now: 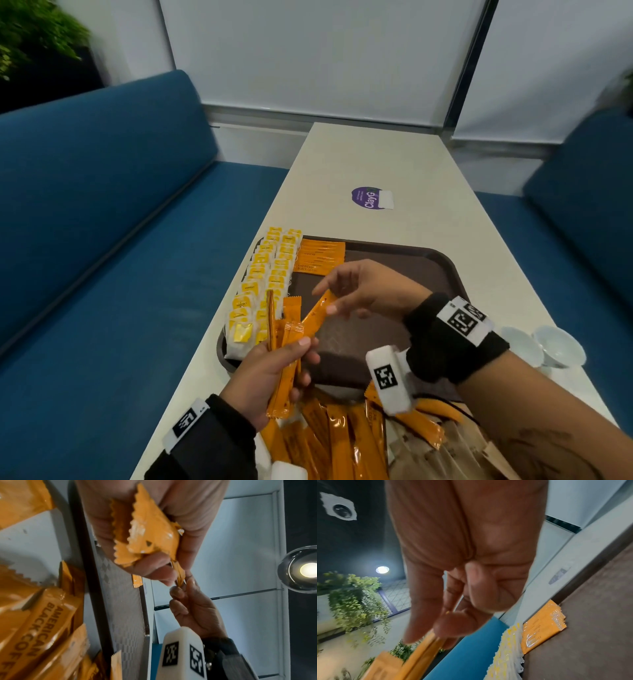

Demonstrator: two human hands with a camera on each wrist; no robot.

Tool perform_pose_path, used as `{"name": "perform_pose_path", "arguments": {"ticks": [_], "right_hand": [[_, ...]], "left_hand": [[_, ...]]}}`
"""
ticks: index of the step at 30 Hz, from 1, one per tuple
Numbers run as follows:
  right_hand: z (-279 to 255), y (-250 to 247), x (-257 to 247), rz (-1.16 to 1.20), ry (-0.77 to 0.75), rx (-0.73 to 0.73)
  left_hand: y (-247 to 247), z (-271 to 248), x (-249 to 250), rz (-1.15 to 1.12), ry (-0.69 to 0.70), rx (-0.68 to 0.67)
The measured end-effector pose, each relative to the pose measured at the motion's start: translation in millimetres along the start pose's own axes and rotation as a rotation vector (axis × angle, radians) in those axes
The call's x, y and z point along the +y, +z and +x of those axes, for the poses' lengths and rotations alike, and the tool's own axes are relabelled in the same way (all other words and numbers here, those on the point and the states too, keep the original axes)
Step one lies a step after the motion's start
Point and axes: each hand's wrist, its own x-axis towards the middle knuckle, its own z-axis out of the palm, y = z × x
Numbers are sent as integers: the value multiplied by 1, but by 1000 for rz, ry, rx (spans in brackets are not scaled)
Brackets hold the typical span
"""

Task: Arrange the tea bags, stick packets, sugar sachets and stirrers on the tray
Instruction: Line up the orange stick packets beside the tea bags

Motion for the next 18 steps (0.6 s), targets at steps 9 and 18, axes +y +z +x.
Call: {"name": "perform_pose_path", "arguments": {"ticks": [9, 18], "right_hand": [[-53, -11, 14, -129, -106, 302], [-65, -8, 11, -86, -228, 78]], "left_hand": [[-7, -11, -2, -9, 11, -70], [13, -3, 9, 108, -12, -170]]}}
